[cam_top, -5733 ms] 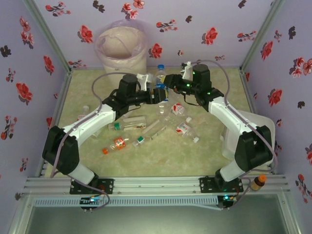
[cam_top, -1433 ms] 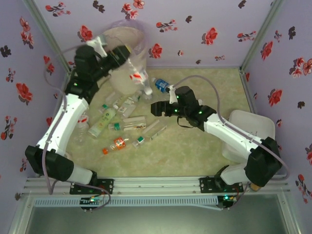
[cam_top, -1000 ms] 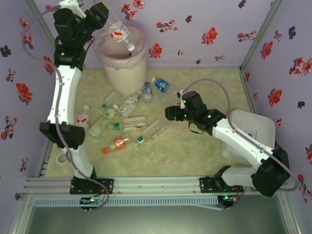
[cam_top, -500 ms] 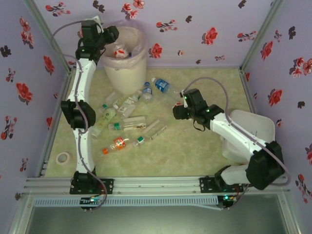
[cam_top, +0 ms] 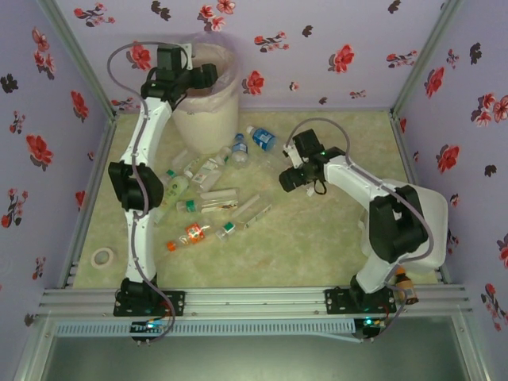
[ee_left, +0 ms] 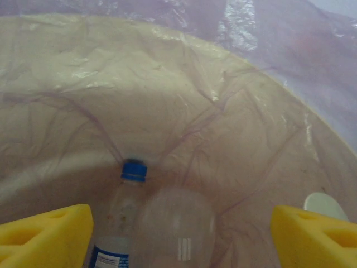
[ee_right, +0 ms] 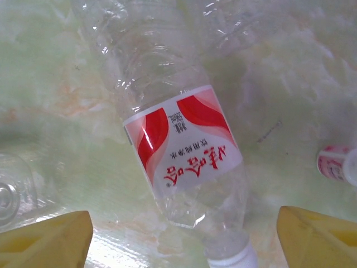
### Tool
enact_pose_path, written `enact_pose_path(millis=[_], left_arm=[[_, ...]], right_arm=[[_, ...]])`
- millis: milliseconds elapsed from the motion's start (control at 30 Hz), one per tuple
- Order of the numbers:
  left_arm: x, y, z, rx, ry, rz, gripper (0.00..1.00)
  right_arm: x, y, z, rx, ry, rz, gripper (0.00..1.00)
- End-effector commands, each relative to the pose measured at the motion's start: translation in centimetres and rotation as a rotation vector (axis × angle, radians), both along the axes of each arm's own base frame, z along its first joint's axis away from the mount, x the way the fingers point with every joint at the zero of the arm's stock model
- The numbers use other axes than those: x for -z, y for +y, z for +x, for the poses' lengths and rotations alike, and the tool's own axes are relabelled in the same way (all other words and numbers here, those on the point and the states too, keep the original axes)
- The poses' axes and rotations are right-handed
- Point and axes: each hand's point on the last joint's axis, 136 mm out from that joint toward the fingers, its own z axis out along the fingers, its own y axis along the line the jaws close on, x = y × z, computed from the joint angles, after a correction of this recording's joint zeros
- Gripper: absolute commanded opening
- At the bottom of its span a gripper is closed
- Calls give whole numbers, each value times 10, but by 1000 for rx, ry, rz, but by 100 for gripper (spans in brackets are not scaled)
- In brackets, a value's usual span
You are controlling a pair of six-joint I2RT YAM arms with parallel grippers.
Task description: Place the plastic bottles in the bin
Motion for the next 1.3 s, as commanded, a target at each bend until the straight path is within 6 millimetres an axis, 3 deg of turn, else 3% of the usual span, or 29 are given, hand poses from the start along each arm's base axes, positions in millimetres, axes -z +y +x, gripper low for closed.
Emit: enact_pose_path(millis=[0, 133, 333, 467, 567, 733, 933, 1100, 1267], left_arm=[[-57, 16, -22, -20, -93, 25, 88], [-96, 25, -43, -24, -146, 28, 95], [-153, 39, -93, -19, -207, 19, 99], [-183, 40, -144, 27, -255, -4, 100], [-191, 40, -187, 74, -257, -12, 100], [-176, 41, -247, 110, -226, -80, 100], [-122, 43, -294, 91, -121, -212, 100], [-90, 57, -309, -3, -108, -275, 100], [-77, 41, -298, 10, -117, -435, 100]], right_arm=[[6, 0, 11, -62, 17, -32, 92], [22, 2, 21, -83, 36, -58, 95], [44, 7, 27, -98, 94, -59, 92], [57, 11, 24, -109, 148, -46, 87], [61, 9, 24, -105, 152, -55, 84], [60, 6, 26, -100, 142, -64, 80], [48, 1, 16, -88, 146, -65, 70], [15, -7, 4, -73, 97, -55, 60], [-22, -11, -17, -41, 47, 8, 55]])
